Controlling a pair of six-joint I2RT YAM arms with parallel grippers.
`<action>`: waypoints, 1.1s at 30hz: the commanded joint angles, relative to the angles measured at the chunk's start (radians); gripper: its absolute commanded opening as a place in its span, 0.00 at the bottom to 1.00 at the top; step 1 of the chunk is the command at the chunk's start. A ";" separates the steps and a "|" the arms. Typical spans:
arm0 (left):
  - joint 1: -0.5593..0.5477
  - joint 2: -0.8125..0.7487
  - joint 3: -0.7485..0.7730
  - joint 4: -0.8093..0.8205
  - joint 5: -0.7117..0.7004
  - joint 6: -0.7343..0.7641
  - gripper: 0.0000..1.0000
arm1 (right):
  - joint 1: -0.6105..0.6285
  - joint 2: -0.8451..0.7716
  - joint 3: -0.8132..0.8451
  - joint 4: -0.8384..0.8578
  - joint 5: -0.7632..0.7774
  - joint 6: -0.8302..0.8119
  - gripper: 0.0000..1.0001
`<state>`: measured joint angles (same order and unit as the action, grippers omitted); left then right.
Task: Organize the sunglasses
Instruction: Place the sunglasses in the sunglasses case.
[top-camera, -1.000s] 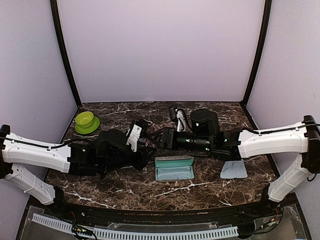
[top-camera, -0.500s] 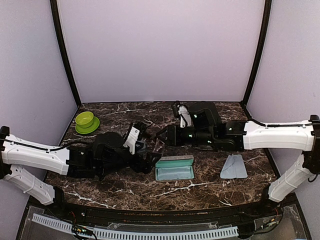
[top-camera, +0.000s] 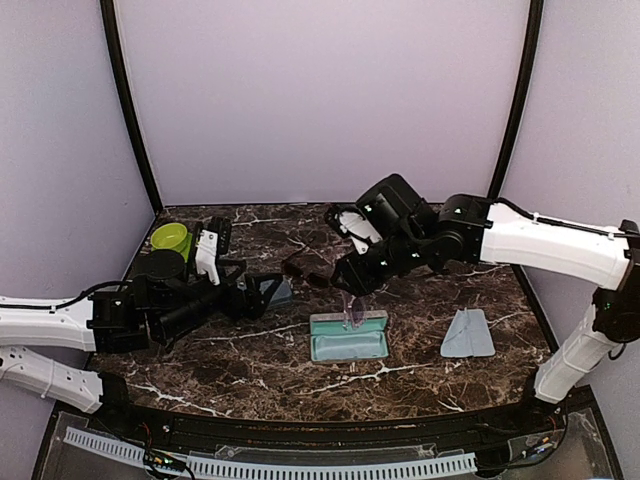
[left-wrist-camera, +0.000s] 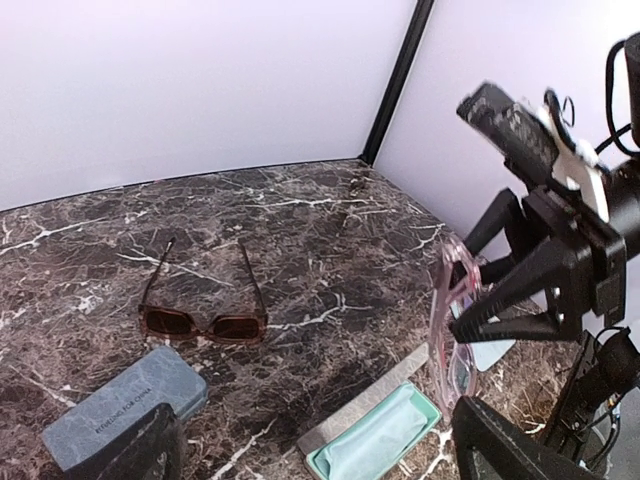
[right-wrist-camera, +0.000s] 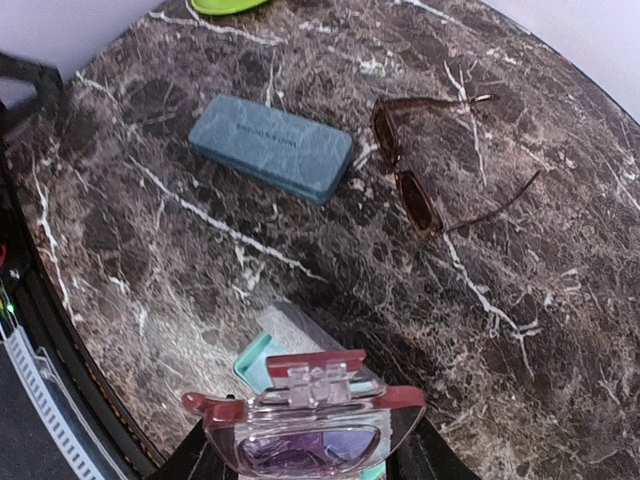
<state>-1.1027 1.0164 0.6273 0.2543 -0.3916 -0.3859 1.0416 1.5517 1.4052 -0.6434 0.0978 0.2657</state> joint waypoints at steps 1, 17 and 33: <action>0.020 -0.052 -0.018 -0.063 -0.048 -0.010 0.96 | 0.065 0.083 0.097 -0.212 0.078 -0.150 0.30; 0.037 -0.135 -0.043 -0.094 -0.114 -0.019 0.96 | 0.176 0.376 0.340 -0.442 0.262 -0.400 0.28; 0.041 -0.159 -0.043 -0.113 -0.159 -0.004 0.96 | 0.234 0.505 0.408 -0.501 0.307 -0.566 0.32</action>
<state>-1.0687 0.8795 0.5983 0.1535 -0.5240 -0.3965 1.2617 2.0239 1.7664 -1.1133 0.3717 -0.2634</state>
